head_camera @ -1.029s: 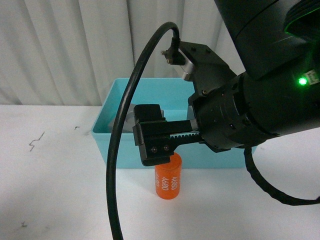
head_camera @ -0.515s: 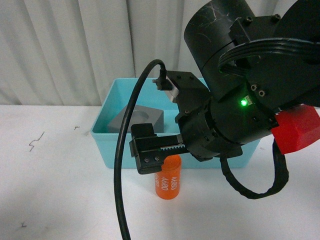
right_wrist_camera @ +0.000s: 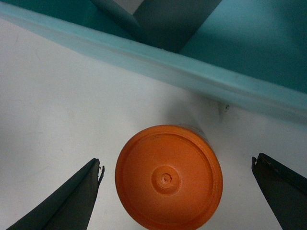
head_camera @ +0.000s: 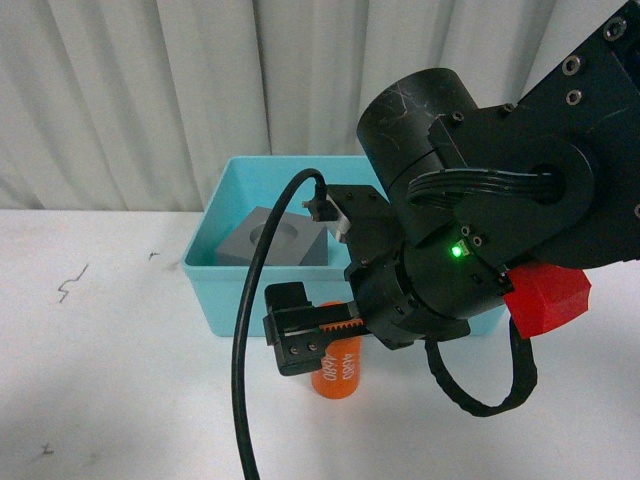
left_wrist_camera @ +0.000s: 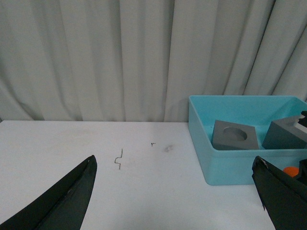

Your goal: Place gray and orange parts in blue box

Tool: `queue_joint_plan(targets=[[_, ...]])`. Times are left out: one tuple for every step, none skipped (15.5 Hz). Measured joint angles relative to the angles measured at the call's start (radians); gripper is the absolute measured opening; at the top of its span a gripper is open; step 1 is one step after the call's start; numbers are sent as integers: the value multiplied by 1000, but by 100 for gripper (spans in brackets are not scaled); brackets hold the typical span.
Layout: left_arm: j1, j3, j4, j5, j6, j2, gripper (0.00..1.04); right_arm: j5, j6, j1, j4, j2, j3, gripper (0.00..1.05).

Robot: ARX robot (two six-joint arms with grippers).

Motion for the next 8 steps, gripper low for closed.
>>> queue_joint_plan(targets=[[0,0,0,-1,0,0,98,0,-7,-3,3,3,0,98],[0,0,0,-1,0,0,98,0,-10,-3,7,3,0,94],[0,0,0,0,0,0,98,3,-15,-2,7,3,0,84],[0,0,0,0,0,0,98,4,-21,-2,8,3,0,73],[0,0,0,0,0,0,98,4,-24,-2,10,3,0,64],[0,0,0,0,0,0,98,12,-33,0,15,3,1,55],[0,0,0,0,0,0,98,17,-36,5,17,2,2,50],[0,0,0,0,0,0,98,18,-40,11,17,-2,2,48]])
